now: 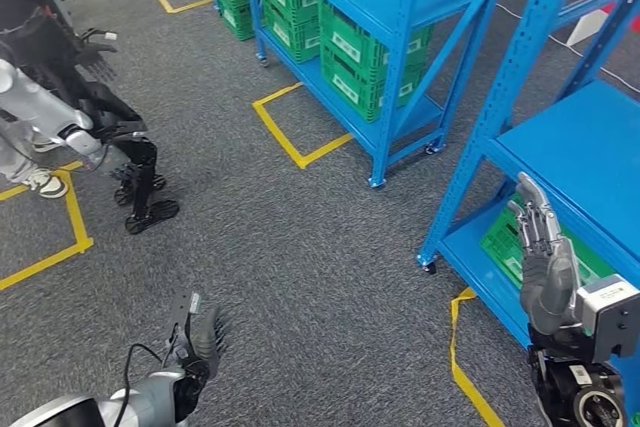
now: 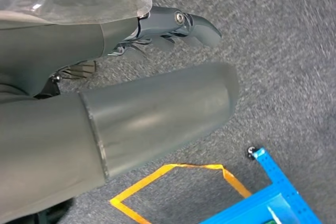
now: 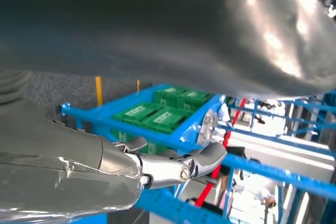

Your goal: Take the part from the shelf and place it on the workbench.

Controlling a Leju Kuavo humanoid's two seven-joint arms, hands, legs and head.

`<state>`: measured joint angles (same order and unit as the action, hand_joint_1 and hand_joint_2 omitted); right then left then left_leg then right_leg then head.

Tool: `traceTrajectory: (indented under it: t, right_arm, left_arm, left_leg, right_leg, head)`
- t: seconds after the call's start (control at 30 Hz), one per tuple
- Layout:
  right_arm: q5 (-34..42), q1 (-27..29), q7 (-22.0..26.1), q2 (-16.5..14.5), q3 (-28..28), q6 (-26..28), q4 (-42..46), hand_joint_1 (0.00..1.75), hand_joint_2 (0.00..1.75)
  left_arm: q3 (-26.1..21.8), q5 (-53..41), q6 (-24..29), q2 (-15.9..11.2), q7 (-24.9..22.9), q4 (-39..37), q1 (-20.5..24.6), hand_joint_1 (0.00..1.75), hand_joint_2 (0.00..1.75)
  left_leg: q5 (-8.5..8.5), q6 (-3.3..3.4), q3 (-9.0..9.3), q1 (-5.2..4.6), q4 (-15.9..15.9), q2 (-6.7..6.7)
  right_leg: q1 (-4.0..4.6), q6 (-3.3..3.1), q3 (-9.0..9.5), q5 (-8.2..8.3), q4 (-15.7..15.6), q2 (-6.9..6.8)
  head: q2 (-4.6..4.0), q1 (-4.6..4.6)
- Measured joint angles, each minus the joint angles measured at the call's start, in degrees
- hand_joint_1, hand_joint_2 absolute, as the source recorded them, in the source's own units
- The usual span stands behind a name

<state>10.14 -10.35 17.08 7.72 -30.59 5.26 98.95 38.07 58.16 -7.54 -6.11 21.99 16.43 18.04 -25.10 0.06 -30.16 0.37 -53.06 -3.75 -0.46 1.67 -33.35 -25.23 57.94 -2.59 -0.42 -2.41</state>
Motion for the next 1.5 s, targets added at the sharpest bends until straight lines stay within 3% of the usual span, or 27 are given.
traceTrajectory:
  t: [0.07, 0.13, 0.2, 0.3, 0.33, 0.37, 0.4, 0.43, 0.5, 0.53, 0.6, 0.67, 0.73, 0.8, 0.87, 0.9, 0.93, 1.0, 1.07, 1.1, 1.17, 1.23, 1.3, 1.37, 1.4, 1.43, 1.5]
  right_arm:
    - [0.0, 0.0, 0.0, 0.0, 0.0, 0.0, 0.0, 0.0, 0.0]
    - [0.0, 0.2, 0.0, 0.0, 0.0, 0.0, 0.0, 0.0, 0.0]
    - [0.0, 0.2, 0.0, 0.0, 0.0, 0.0, 0.0, 0.0, 0.0]
    - [-0.1, 0.2, -0.1, -0.1, 0.0, 0.0, 0.0, 0.0, 0.0]
    - [-0.1, 0.3, -0.2, -0.2, -0.1, 0.0, 0.0, 0.0, 0.0]
    - [-0.1, 0.3, -0.2, -0.2, -0.1, 0.0, 0.0, 0.0, 0.0]
    - [-0.1, 0.4, -0.3, -0.2, -0.1, 0.0, 0.0, 0.0, 0.0]
    - [-0.1, 0.4, -0.3, -0.2, -0.1, 0.0, 0.0, 0.0, 0.0]
    - [-0.1, 0.3, -0.3, -0.2, -0.1, 0.0, 0.0, 0.0, 0.0]
    - [-0.1, 0.3, -0.3, -0.2, -0.1, 0.0, 0.0, 0.0, 0.0]
    - [-0.1, 0.4, -0.3, -0.3, -0.1, 0.0, 0.0, 0.0, 0.0]
    - [-0.1, 0.5, -0.3, -0.3, 0.0, 0.0, 0.0, 0.0, 0.0]
    - [-0.1, 0.4, -0.3, -0.3, 0.0, 0.0, 0.0, 0.0, 0.0]
    - [-0.1, 0.4, -0.3, -0.3, 0.0, 0.0, 0.0, 0.0, 0.0]
    - [-0.1, 0.5, -0.3, -0.3, 0.0, 0.0, 0.0, 0.0, 0.0]
    - [-0.1, 0.6, -0.3, -0.3, 0.0, 0.0, -0.1, 0.0, 0.0]
    - [-0.1, 0.6, -0.4, -0.3, 0.0, 0.0, -0.1, 0.0, 0.0]
    - [-0.1, 0.5, -0.3, -0.3, 0.0, 0.1, -0.1, 0.0, 0.0]
    - [-0.1, 0.3, -0.3, -0.4, -0.1, 0.0, -0.1, 0.0, 0.0]
    - [-0.1, 0.2, -0.3, -0.4, -0.1, 0.0, -0.1, 0.0, 0.0]
    - [-0.1, 0.2, -0.3, -0.5, -0.1, 0.0, -0.2, 0.0, 0.0]
    - [0.0, -0.1, -0.3, -0.5, 0.0, 0.0, -0.2, 0.0, 0.0]
    - [0.0, -0.3, -0.3, -0.6, 0.0, -0.1, -0.2, 0.0, 0.0]
    - [0.0, -0.3, -0.3, -0.7, -0.1, -0.1, -0.3, 0.0, 0.0]
    - [0.0, -0.3, -0.3, -0.7, -0.1, -0.1, -0.4, 0.0, 0.0]
    - [0.0, -0.3, -0.3, -0.7, -0.1, -0.1, -0.5, 0.0, 0.0]
    - [0.0, -0.3, -0.3, -0.8, -0.1, -0.2, -0.5, 0.0, 0.0]
  left_arm:
    - [0.0, 0.0, 0.0, 0.0, 0.0, 0.0, 0.1, 0.0, 0.0]
    - [0.0, 0.0, 0.0, 0.0, 0.0, 0.0, 0.1, 0.0, 0.0]
    - [0.0, -0.1, 0.0, 0.1, 0.0, 0.0, 0.1, 0.0, 0.0]
    - [0.0, 0.0, 0.0, 0.1, 0.0, 0.0, 0.0, 0.0, 0.0]
    - [0.0, 0.0, 0.0, 0.1, 0.0, 0.0, -0.1, 0.0, 0.0]
    - [0.0, 0.0, 0.0, 0.1, 0.0, 0.0, -0.3, 0.0, 0.0]
    - [0.0, 0.0, 0.0, 0.1, 0.0, 0.0, -0.3, 0.0, 0.0]
    - [0.0, 0.0, 0.0, 0.1, 0.0, 0.0, -0.3, 0.0, 0.0]
    - [0.0, 0.0, 0.0, 0.0, 0.0, 0.0, -0.2, 0.0, 0.0]
    - [0.0, 0.0, 0.0, -0.1, 0.0, 0.0, 0.0, 0.0, 0.0]
    - [0.0, 0.0, 0.0, -0.2, 0.0, 0.0, 0.1, 0.0, 0.0]
    - [0.0, 0.1, 0.0, -0.1, 0.0, 0.0, 0.3, 0.0, 0.0]
    - [0.0, 0.1, 0.0, 0.0, 0.0, 0.0, 0.3, 0.0, 0.0]
    - [0.0, 0.0, 0.0, 0.1, 0.1, 0.0, 0.3, 0.0, 0.0]
    - [0.0, 0.0, 0.0, 0.1, 0.0, 0.0, 0.1, 0.0, 0.0]
    - [0.0, 0.0, 0.0, 0.1, 0.0, 0.0, 0.1, 0.0, 0.0]
    - [0.0, 0.0, 0.0, 0.1, 0.0, 0.0, 0.1, 0.0, 0.0]
    - [0.0, 0.1, 0.0, 0.1, 0.0, 0.0, 0.1, 0.0, 0.0]
    - [0.0, 0.1, 0.0, 0.0, 0.0, 0.0, 0.1, 0.0, 0.0]
    - [0.0, 0.2, 0.0, -0.1, 0.1, 0.0, 0.1, 0.0, 0.0]
    - [0.0, 0.1, -0.1, 0.0, 0.1, 0.0, 0.2, 0.0, 0.0]
    - [0.0, 0.1, -0.1, 0.1, 0.1, 0.0, 0.2, 0.0, 0.0]
    - [0.0, 0.0, -0.1, 0.1, 0.1, 0.0, 0.1, 0.0, 0.0]
    - [0.0, 0.0, -0.1, 0.1, 0.1, 0.0, -0.1, 0.0, 0.0]
    - [0.0, 0.0, -0.1, 0.1, 0.1, 0.0, -0.2, 0.0, 0.0]
    - [0.0, 0.0, -0.1, 0.1, 0.1, 0.0, -0.2, 0.0, 0.0]
    - [0.0, 0.0, -0.1, 0.0, 0.1, 0.0, -0.1, 0.0, 0.0]
  left_leg:
    - [-0.25, -0.46, 0.03, -0.36, -0.3, -0.83]
    - [-0.46, -0.88, 0.07, -0.37, -0.5, -1.63]
    - [-2.06, -1.42, -0.55, -0.07, -2.4, -0.26]
    - [-7.54, -1.7, -5.83, 0.12, -13.7, 3.0]
    - [-8.6, -1.63, -7.77, 0.09, -17.2, 3.29]
    - [-8.54, -1.47, -8.88, 0.04, -18.9, 3.4]
    - [-7.28, -1.21, -8.77, -0.01, -18.0, 3.5]
    - [-5.15, -0.84, -7.5, -0.1, -14.8, 3.8]
    - [-1.02, 0.01, -3.58, -0.3, -6.1, 5.48]
    - [0.07, 0.3, -2.19, -0.43, -3.0, 6.14]
    - [0.38, 0.53, -1.34, -0.64, -0.9, 6.31]
    - [0.75, 0.81, -1.03, -0.49, -0.2, 5.24]
    - [1.16, 1.19, -0.47, -0.15, 0.8, 4.1]
    - [1.21, 1.39, -0.23, -0.12, 1.2, 2.98]
    - [1.1, 1.38, -0.2, -0.07, 1.1, 1.83]
    - [1.02, 1.27, -0.16, -0.02, 1.1, 1.29]
    - [0.89, 1.08, -0.04, 0.08, 1.0, 0.79]
    - [0.41, 0.37, 0.25, 0.13, 0.7, -0.2]
    - [-0.06, -0.4, 0.26, -0.12, 0.0, -1.06]
    - [-0.15, -0.65, 0.19, -0.27, -0.2, -1.53]
    - [-0.42, -1.08, 0.18, -0.12, -0.4, -2.34]
    - [-2.42, -1.53, -0.83, 0.25, -3.1, -0.6]
    - [-6.3, -1.69, -4.32, 0.4, -10.7, 2.32]
    - [-8.72, -1.58, -8.26, 0.35, -18.1, 3.33]
    - [-8.31, -1.4, -9.04, 0.3, -19.0, 3.44]
    - [-6.78, -1.13, -8.65, 0.23, -17.4, 3.57]
    - [-2.25, -0.44, -5.22, 0.12, -9.2, 5.0]
  right_leg:
    - [0.37, -0.65, 1.56, 0.21, -2.9, -0.84]
    - [0.44, -1.47, 1.52, 0.38, -3.0, 0.31]
    - [0.37, -2.13, 1.56, 0.63, -3.2, 1.42]
    - [0.42, -2.76, 1.44, 0.88, -3.3, 3.12]
    - [0.52, -2.85, 1.4, 0.92, -3.2, 3.79]
    - [0.65, -2.91, 1.37, 0.96, -3.2, 4.5]
    - [0.76, -2.96, 1.39, 1.0, -3.2, 5.21]
    - [0.85, -3.0, 1.44, 1.02, -3.2, 5.89]
    - [0.97, -2.97, 1.49, 1.08, -3.2, 7.11]
    - [0.94, -2.85, 1.4, 1.12, -3.2, 7.62]
    - [0.73, -2.35, 1.12, 1.3, -3.3, 8.55]
    - [0.64, -1.87, 0.85, 1.29, -3.3, 8.79]
    - [0.88, -1.42, -0.55, -0.76, -0.3, 6.57]
    - [0.7, -0.68, -4.01, -4.85, 7.5, 3.98]
    - [0.03, 0.12, -6.91, -7.12, 13.9, 3.23]
    - [-0.32, 0.45, -6.91, -6.65, 14.1, 3.0]
    - [-0.63, 0.74, -5.66, -5.11, 11.7, 2.63]
    - [-0.88, 1.28, -1.16, -1.31, 3.1, 0.59]
    - [-0.72, 0.86, 1.72, 0.25, -2.4, -1.05]
    - [-0.48, 0.44, 1.92, 0.08, -2.9, -1.08]
    - [-0.33, -0.6, 1.74, 0.23, -3.0, 0.18]
    - [-0.35, -1.48, 1.72, 0.54, -3.2, 1.37]
    - [-0.32, -2.03, 1.66, 0.73, -3.3, 2.58]
    - [-0.12, -2.25, 1.59, 0.79, -3.3, 3.96]
    - [-0.02, -2.31, 1.58, 0.82, -3.3, 4.69]
    - [0.05, -2.34, 1.6, 0.84, -3.3, 5.45]
    - [0.07, -2.32, 1.67, 0.87, -3.2, 6.84]
  head:
    - [0.0, -0.13]
    - [0.0, -0.38]
    - [0.0, -0.54]
    - [0.0, -1.01]
    - [0.0, -1.15]
    - [0.0, -1.24]
    - [0.0, -1.3]
    - [0.0, -1.33]
    - [0.0, -1.31]
    - [0.0, -1.26]
    - [0.0, -1.29]
    - [0.0, -1.45]
    - [0.0, -1.06]
    - [0.0, -0.57]
    - [0.0, -0.4]
    - [0.0, -0.36]
    - [0.0, -0.32]
    - [0.0, -0.19]
    - [0.0, -0.23]
    - [0.0, -0.39]
    - [0.0, -0.81]
    - [0.0, -0.91]
    - [0.0, -1.37]
    - [0.0, -1.86]
    - [0.0, -1.95]
    - [0.0, -1.99]
    - [0.0, -2.06]
